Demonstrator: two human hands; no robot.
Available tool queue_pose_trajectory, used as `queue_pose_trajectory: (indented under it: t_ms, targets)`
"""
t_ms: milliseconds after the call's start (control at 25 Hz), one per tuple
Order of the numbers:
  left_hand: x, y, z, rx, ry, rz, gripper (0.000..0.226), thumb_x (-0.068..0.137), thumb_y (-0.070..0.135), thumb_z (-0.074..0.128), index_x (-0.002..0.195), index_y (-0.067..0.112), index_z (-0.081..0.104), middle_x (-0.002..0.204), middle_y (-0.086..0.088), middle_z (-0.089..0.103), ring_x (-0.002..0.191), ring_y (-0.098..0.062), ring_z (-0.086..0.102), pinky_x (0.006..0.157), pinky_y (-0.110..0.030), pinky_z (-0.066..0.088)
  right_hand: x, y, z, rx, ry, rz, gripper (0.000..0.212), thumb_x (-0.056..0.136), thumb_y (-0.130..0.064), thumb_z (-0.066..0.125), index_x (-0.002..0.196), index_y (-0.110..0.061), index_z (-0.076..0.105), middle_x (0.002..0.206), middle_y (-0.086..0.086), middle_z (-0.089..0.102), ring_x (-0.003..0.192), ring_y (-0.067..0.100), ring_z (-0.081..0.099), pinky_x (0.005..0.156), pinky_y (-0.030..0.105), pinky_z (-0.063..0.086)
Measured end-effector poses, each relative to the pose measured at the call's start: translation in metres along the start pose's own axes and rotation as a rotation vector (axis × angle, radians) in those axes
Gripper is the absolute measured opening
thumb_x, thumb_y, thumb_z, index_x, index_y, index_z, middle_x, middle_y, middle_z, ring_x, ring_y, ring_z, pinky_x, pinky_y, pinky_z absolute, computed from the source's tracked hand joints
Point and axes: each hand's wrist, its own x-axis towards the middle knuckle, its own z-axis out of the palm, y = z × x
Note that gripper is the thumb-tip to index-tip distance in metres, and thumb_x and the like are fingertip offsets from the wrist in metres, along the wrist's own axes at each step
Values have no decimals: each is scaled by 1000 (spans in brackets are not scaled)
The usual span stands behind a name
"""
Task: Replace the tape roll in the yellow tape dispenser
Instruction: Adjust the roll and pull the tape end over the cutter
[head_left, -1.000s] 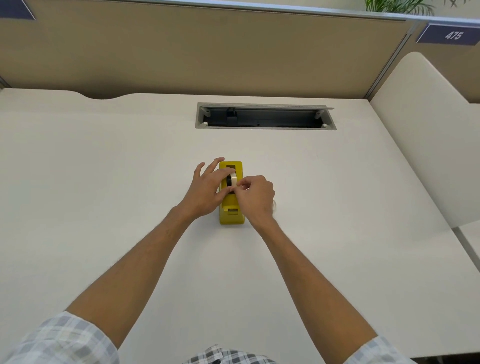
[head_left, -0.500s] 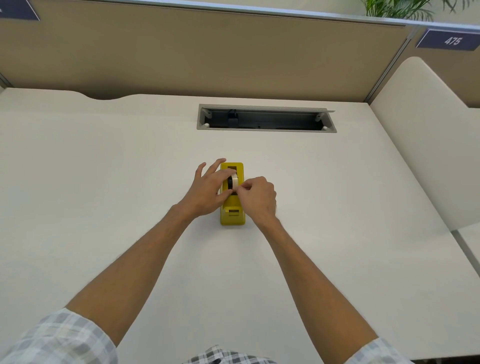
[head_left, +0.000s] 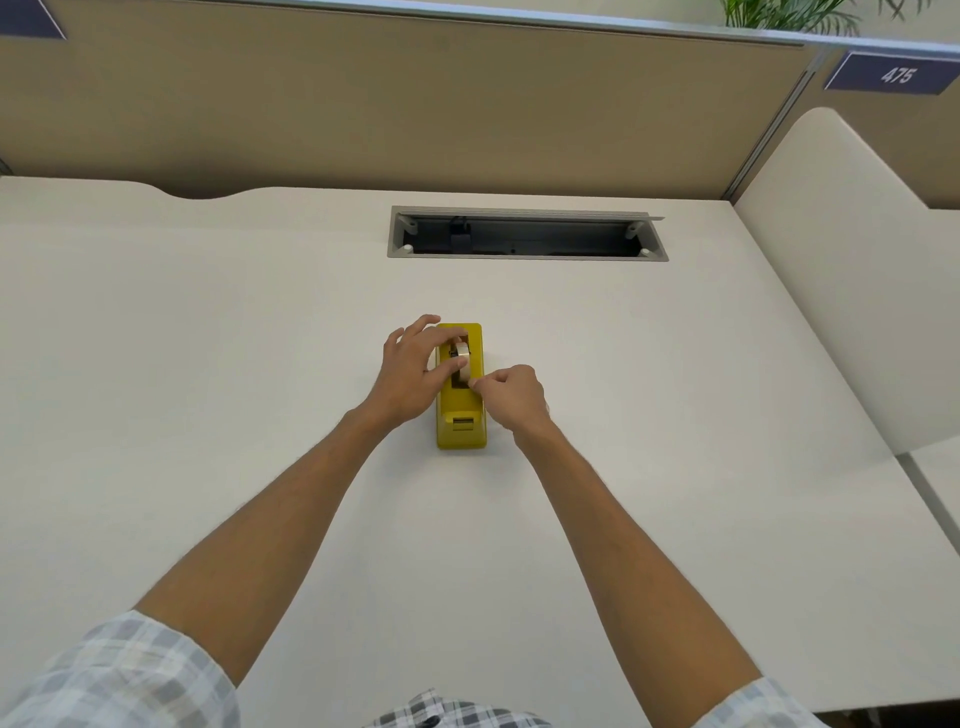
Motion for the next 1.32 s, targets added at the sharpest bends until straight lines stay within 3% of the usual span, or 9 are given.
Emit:
queue_pose_trajectory:
  t_ms: [280,480,640,720,960,1120,1320]
  targets:
    - [6,-1,0,158,-45,93,31,99,37,45,118,23,65,134,3,55,141,-16,26,116,-48,8,-7,4,-3,270,-55,65,12,90,-20,62,83,-11,58,83,9,50,75,21,44,52,27,31]
    - [9,0,-2,163,-19,77,31,93,37,56,115,20,68,131,-1,54,137,-21,30,113,-49,19,-12,3,-2,333,-50,111,22,91,-23,62,94,-2,68,85,7,55,75,19,48,54,27,34]
    - [9,6,3,12,55,-74,28,92,35,59,109,17,72,135,1,49,135,-19,29,110,-46,23,-18,6,0,342,-27,102,21,91,-25,64,75,-12,64,81,6,56,68,16,48,53,26,35]
    - [9,7,3,-13,62,-107,28,92,33,59,112,17,70,138,2,48,137,-20,26,109,-45,23,-19,9,0,362,-23,103,19,91,-26,64,77,-12,64,80,5,57,67,15,49,54,25,36]
    - [10,11,1,-78,127,30,16,89,24,65,95,13,75,100,-1,70,105,-17,56,95,-48,44,-29,15,4,438,-2,101,14,90,-24,66,80,-13,67,73,-2,59,69,14,52,56,22,36]
    - [5,2,4,64,86,112,23,94,29,56,100,16,73,103,2,71,110,-17,57,98,-46,38,-32,16,4,465,18,107,15,89,-25,66,90,-11,70,78,-4,62,75,15,55,58,22,38]
    - [-9,-5,11,30,52,93,30,96,36,50,114,19,67,121,8,64,128,-10,42,107,-41,24,-35,18,4,483,20,123,15,90,-26,66,92,-12,71,82,-3,65,75,12,56,60,23,40]
